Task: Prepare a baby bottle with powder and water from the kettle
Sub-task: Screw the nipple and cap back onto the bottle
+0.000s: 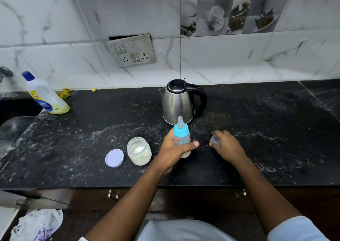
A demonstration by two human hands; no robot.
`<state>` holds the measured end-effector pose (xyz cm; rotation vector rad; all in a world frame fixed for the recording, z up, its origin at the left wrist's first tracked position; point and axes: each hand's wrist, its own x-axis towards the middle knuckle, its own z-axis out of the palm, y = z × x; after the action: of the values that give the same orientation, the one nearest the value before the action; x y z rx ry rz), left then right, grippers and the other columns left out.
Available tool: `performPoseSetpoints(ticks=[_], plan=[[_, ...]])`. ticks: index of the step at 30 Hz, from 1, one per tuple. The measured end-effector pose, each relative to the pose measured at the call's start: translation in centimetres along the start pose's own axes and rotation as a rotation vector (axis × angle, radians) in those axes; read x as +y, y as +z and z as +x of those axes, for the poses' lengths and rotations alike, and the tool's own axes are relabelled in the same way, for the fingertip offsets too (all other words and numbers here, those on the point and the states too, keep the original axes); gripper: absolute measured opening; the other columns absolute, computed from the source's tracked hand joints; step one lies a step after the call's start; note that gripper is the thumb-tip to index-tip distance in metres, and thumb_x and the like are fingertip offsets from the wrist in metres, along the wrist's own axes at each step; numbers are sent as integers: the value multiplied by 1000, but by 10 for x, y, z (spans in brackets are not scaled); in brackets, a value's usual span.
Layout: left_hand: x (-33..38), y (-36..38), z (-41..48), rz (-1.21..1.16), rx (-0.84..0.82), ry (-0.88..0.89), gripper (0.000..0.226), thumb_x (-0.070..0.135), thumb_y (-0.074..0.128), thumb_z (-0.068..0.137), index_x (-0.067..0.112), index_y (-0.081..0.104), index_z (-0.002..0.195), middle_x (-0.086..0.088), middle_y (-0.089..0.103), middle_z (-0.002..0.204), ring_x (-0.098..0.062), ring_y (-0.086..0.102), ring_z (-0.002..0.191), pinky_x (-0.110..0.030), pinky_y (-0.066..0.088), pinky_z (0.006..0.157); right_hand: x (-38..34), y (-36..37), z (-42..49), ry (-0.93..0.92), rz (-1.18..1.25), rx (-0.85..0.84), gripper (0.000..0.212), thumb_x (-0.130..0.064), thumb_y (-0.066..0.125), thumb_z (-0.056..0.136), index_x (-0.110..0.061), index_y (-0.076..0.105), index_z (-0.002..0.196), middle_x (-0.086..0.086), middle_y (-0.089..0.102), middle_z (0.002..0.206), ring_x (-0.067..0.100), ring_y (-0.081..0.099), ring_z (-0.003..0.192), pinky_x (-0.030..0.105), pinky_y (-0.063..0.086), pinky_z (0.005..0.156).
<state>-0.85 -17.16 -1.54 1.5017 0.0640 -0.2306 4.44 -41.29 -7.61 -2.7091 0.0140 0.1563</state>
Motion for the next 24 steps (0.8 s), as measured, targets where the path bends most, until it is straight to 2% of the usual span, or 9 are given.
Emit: performPoseSetpoints(ticks=[3, 5, 6, 9, 12, 16, 19, 21, 24], plan=[[3, -4, 2, 39, 14, 11, 45, 8, 92, 70, 22, 66, 104, 8, 73, 87, -5, 69, 80, -17, 55, 72, -27, -33, -11, -53, 579, 92, 48, -13, 72, 93, -37, 61, 133, 1, 61, 122, 24, 66, 112, 36, 54, 90], [6, -7, 4, 75, 10, 16, 47, -2, 87, 71, 22, 66, 104, 8, 74, 87, -6, 69, 80, -19, 55, 72, -55, -67, -22, -137, 910, 13, 55, -6, 75, 86, -38, 52, 125, 5, 66, 123, 22, 74, 103, 37, 64, 81], [7, -6, 4, 83, 9, 17, 47, -5, 85, 69, 21, 66, 103, 8, 74, 86, -6, 69, 79, -21, 55, 71, -67, -83, -27, -203, 956, -23, 56, -9, 78, 81, -35, 49, 121, 6, 70, 122, 20, 75, 102, 34, 64, 78], [11, -1, 1, 95, 7, 39, 45, -1, 81, 61, 17, 65, 100, 7, 71, 81, -8, 66, 73, -22, 55, 65, -92, -123, -44, -366, 801, -77, 53, -28, 87, 74, -33, 52, 114, 4, 75, 117, 25, 73, 105, 38, 60, 88], [16, 3, -1, 98, -22, 75, 44, -1, 79, 61, 16, 64, 99, 4, 69, 81, -10, 64, 73, -25, 54, 66, -108, -153, -55, -442, 566, -49, 49, -38, 88, 74, -39, 60, 113, -11, 73, 110, 11, 70, 99, 37, 59, 89], [16, 1, -3, 108, -27, 95, 47, -8, 78, 65, 23, 64, 97, 7, 68, 79, -8, 63, 71, -22, 54, 63, -126, -168, -59, -547, 66, -29, 66, -24, 83, 86, -28, 55, 145, -11, 59, 138, 8, 58, 121, 11, 42, 93], [15, -1, -7, 114, -22, 105, 53, -4, 77, 61, 23, 67, 106, 8, 69, 80, -8, 64, 73, -25, 54, 65, -140, -172, -62, -532, -43, -108, 58, -23, 82, 86, -24, 47, 133, -3, 66, 121, 18, 63, 99, 19, 47, 76], [16, -2, -9, 118, -22, 101, 55, -1, 76, 60, 25, 68, 108, 10, 69, 79, -9, 63, 72, -27, 53, 65, -150, -174, -63, -604, -74, -97, 45, -22, 80, 86, -19, 52, 120, -1, 66, 108, 20, 61, 92, 20, 43, 71], [19, -1, -12, 120, -38, 95, 49, 0, 75, 60, 25, 66, 101, 9, 66, 76, -10, 61, 69, -28, 51, 61, -159, -174, -62, -670, -163, -109, 45, -23, 78, 88, -24, 62, 131, -5, 60, 118, 16, 53, 110, 26, 41, 91]])
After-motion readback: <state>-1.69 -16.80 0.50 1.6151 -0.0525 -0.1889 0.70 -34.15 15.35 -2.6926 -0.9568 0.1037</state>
